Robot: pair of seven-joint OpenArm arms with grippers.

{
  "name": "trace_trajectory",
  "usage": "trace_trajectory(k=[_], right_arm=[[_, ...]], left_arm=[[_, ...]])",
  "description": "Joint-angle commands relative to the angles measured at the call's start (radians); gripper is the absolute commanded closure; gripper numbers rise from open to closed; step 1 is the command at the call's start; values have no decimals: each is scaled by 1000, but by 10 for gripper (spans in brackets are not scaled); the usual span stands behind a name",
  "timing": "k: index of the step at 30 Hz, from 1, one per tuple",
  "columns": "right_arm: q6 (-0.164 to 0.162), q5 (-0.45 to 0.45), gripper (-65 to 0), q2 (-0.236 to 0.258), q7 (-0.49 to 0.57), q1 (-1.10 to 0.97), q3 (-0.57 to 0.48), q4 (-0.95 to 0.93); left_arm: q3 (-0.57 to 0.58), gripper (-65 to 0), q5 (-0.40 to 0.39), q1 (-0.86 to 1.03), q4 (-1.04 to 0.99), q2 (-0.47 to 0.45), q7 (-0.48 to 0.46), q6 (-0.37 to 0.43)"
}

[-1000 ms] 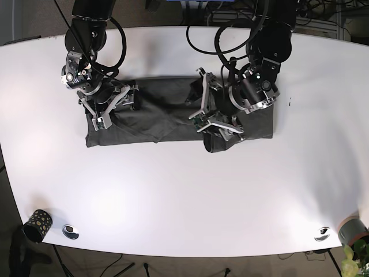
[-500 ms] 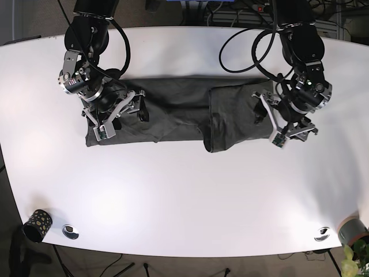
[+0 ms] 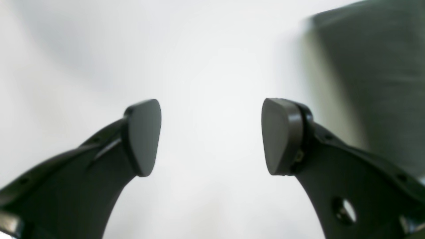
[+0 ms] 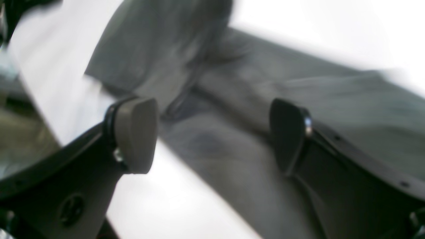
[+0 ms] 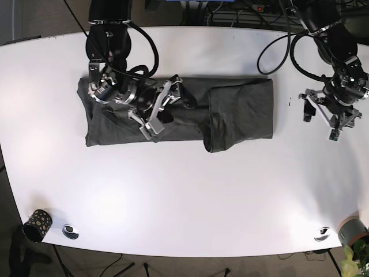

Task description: Fold the T-shirt properly

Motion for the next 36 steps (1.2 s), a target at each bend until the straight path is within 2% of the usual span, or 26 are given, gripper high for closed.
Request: trace_trajectory(k=[1, 10, 13, 19, 24, 28, 36], right_arm=[[3, 22, -496, 3, 22, 30, -15, -13], [0, 24, -496, -23, 45, 114, -157, -153], [-5, 15, -496, -50, 47, 134, -169, -196], [-102, -10, -496, -62, 65, 162, -170, -236], [-137, -4, -496, -62, 68, 165, -172, -240], [-140, -1, -496, -70, 68, 160, -175, -240], [-140, -4, -495, -89, 73, 151, -272, -240]], left_arm=[[2, -439, -20, -10, 10, -25, -15, 1], [1, -439, -20, 13, 14, -32, -17, 1], [1, -439, -20, 28, 16, -31, -17, 1], [4, -439, -20, 31, 17, -28, -17, 1], [7, -439, -20, 31, 17, -29, -17, 1], [9, -439, -20, 28, 13, -31, -17, 1], [25, -439, -21, 26, 13, -28, -17, 1]])
